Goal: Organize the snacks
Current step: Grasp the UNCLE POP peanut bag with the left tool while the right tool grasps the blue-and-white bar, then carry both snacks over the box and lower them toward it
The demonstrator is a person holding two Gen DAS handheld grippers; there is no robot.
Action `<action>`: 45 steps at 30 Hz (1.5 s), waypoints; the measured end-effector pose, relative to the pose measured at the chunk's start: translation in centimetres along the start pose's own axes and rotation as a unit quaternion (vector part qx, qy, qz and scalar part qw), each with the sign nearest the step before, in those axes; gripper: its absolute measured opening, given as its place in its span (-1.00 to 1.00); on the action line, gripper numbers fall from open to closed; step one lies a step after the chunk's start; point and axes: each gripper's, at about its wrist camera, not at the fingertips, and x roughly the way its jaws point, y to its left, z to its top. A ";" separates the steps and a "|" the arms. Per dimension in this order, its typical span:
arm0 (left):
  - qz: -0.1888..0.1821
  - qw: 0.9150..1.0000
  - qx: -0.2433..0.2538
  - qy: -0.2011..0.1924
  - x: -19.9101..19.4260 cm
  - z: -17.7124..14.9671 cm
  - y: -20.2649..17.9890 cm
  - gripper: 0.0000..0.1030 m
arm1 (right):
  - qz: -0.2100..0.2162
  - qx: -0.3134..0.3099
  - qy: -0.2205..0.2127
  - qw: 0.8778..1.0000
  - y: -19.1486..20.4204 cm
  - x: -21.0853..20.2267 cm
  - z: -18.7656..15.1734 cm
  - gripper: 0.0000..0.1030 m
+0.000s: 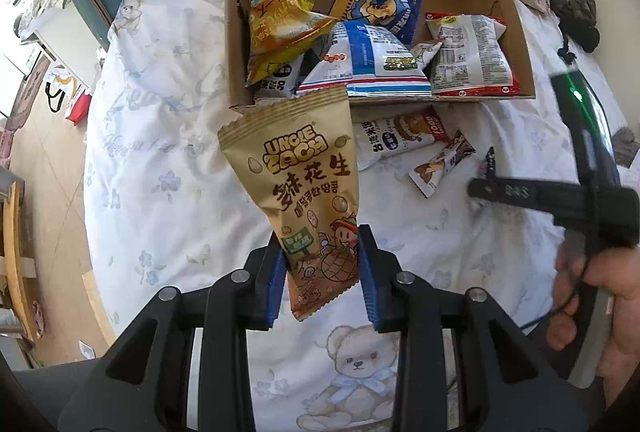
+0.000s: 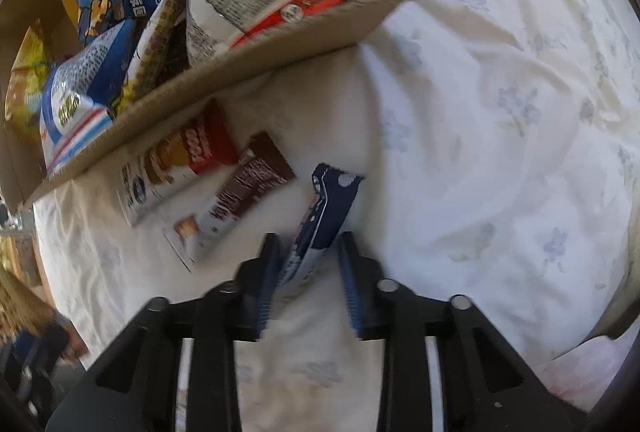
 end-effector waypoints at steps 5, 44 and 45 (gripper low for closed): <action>0.004 1.000 -0.013 -0.001 0.1 0.0 0.7 -0.44 | 0.026 0.001 -0.004 1.000 -1.7 -1.3 -1.7 -0.66; 0.006 0.978 -0.009 -0.210 -11.5 11.5 1.3 -0.44 | 0.167 -0.077 -0.274 0.944 5.5 -19.3 3.4 -0.66; 0.007 0.978 -0.007 -0.209 -11.0 12.1 1.1 -0.44 | 0.165 -0.077 -0.273 0.944 5.5 -18.8 4.3 -0.66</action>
